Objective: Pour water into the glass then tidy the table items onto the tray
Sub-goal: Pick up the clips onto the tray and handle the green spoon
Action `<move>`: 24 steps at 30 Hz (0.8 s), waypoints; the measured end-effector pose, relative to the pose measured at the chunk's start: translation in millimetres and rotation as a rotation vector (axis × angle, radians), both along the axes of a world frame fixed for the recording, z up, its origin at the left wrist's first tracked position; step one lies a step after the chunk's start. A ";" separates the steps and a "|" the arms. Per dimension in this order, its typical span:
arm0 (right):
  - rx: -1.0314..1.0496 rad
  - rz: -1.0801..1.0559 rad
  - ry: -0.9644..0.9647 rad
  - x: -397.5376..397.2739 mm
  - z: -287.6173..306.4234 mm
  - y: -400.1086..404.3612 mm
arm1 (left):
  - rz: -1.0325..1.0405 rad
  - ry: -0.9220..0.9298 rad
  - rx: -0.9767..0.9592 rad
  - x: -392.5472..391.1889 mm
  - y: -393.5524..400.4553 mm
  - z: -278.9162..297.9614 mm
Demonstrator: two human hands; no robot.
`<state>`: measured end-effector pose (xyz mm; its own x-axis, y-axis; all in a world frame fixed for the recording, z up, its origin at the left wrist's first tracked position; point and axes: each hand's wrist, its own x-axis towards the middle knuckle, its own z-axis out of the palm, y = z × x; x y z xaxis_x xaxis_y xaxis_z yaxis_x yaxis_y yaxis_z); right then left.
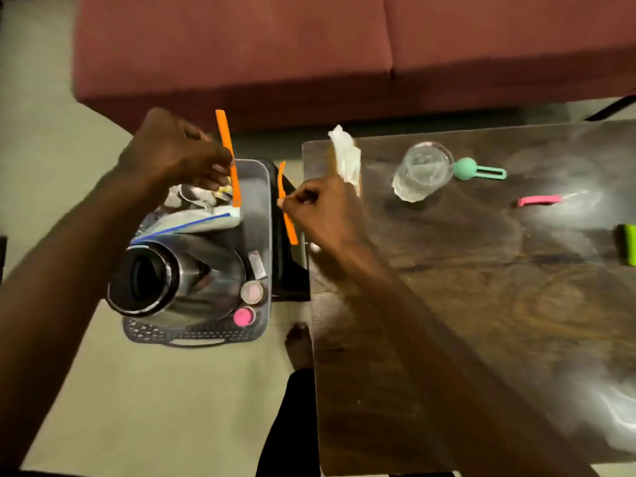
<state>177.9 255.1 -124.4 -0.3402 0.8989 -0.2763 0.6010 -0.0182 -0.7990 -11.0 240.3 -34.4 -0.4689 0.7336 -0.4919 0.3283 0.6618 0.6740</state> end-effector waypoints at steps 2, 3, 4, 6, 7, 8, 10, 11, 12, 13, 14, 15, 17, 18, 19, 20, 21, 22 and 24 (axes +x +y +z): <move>0.008 0.065 -0.126 -36.3 -12.8 5.1 | -0.009 0.042 -0.073 -22.0 4.3 -9.0; 0.017 0.082 -0.163 -50.3 -19.5 6.6 | -0.024 0.053 -0.115 -28.7 5.5 -15.3; 0.032 0.085 -0.183 -64.1 -25.7 7.1 | -0.041 0.059 -0.158 -35.4 6.3 -22.0; 0.082 0.096 -0.223 -84.0 -36.7 7.9 | -0.086 0.065 -0.222 -42.2 7.3 -36.5; 0.108 0.116 -0.261 -91.5 -41.6 8.4 | -0.111 0.075 -0.240 -43.3 7.8 -44.0; 0.130 0.132 -0.305 -96.6 -46.8 9.7 | -0.134 0.093 -0.255 -42.0 8.9 -51.8; 0.159 0.145 -0.382 -106.6 -56.6 14.5 | -0.169 0.131 -0.284 -40.8 12.6 -66.7; 0.163 0.142 -0.416 -110.1 -60.6 17.9 | -0.180 0.137 -0.301 -39.7 15.3 -73.7; 0.161 0.140 -0.452 -112.6 -64.0 21.3 | -0.193 0.137 -0.316 -38.5 18.1 -80.0; 0.159 0.142 -0.483 -113.6 -66.6 23.9 | -0.206 0.143 -0.327 -37.3 20.8 -85.4; 0.162 0.149 -0.508 -114.9 -69.4 26.2 | -0.216 0.156 -0.331 -37.3 23.9 -91.0; 0.169 0.158 -0.525 -115.9 -71.4 27.8 | -0.221 0.173 -0.331 -38.0 26.5 -96.0; 0.189 0.170 -0.545 -117.7 -74.2 30.8 | -0.240 0.198 -0.348 -38.7 31.5 -104.9; 0.207 0.173 -0.559 -119.0 -75.4 32.1 | -0.254 0.203 -0.361 -38.4 33.6 -108.3; 0.228 0.179 -0.583 -120.3 -76.2 33.9 | -0.265 0.210 -0.370 -38.0 35.9 -111.3; 0.249 0.190 -0.609 -122.0 -76.8 35.4 | -0.272 0.220 -0.375 -37.8 38.3 -113.9; 0.265 0.201 -0.630 -123.0 -77.1 36.6 | -0.276 0.229 -0.379 -37.5 40.6 -115.9; 0.273 0.212 -0.645 -123.8 -77.2 37.6 | -0.279 0.229 -0.384 -37.3 42.7 -118.3; 0.284 0.228 -0.662 -124.6 -76.6 38.5 | -0.271 0.204 -0.403 -37.1 45.5 -123.8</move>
